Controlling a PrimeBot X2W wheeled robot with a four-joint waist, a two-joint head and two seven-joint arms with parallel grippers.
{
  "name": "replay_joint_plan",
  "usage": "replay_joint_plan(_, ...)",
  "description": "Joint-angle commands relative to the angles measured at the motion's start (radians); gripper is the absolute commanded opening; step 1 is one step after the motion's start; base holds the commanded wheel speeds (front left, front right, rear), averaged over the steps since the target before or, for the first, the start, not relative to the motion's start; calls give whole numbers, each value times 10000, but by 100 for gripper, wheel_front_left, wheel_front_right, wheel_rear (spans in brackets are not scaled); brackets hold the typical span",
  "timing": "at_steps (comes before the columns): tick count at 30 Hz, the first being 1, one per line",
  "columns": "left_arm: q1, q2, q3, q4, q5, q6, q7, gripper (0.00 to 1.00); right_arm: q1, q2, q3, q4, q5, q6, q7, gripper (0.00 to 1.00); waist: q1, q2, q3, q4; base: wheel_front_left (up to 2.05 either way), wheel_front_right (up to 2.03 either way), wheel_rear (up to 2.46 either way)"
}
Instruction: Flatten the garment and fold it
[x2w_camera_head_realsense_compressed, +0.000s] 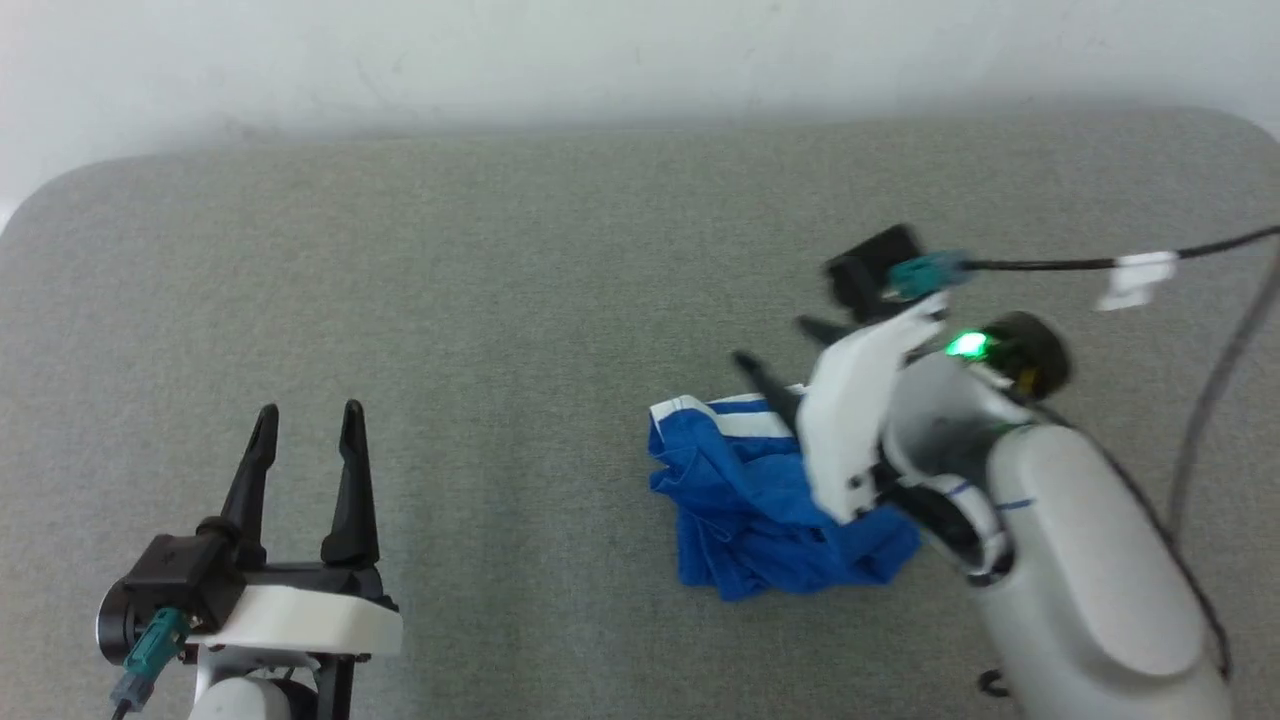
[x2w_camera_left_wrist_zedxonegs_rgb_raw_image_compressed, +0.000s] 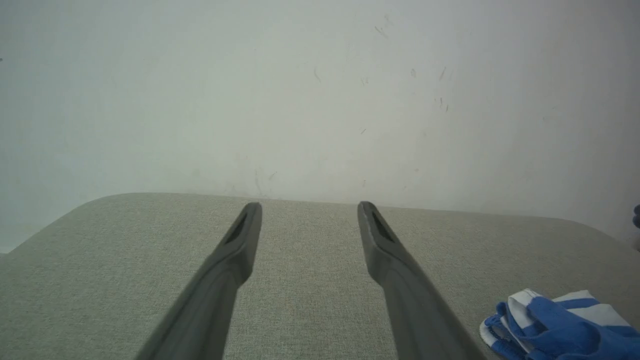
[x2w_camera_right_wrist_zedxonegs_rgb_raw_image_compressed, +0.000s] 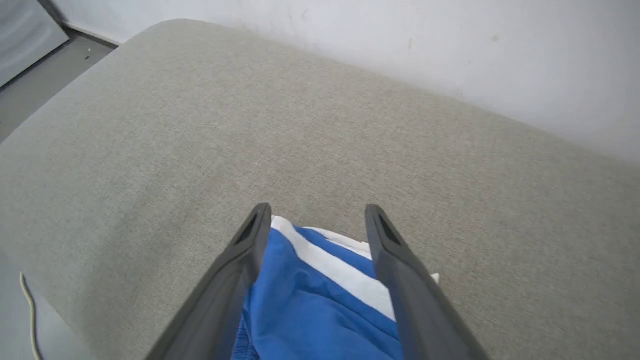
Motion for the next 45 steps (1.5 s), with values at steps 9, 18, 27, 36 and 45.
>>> replay_joint_plan(9, -14, 31, -129, -32, 37, -71, -47, 100, 1585, -251, -2463, 53, -2075, -9, 608, 100, 0, -1, 31, -164, 0, 0, 0)
replay_joint_plan(18, -142, 78, -309, 21, -35, -76, -47, 100, 1821, -34, -2371, 1706, -2576, -9, -74, 100, 0, -1, 287, 133, 0, 0, 0)
replay_joint_plan(27, -134, 126, -342, 37, -92, -77, -47, 100, 1481, -17, -1634, 3317, -2212, -9, -454, 97, 0, -1, 354, 265, 0, 0, 0)
replay_joint_plan(36, 126, 127, 47, -215, -48, -67, -47, 100, 593, -185, -40, 3152, -1785, -9, -670, 0, 0, -1, 390, -856, 0, 0, 0)
replay_joint_plan(45, 713, 110, 580, -943, -57, -19, -47, 100, -985, -2191, 2683, 2184, 48, -9, -67, 0, 0, -1, 967, -3848, 0, 0, 0)
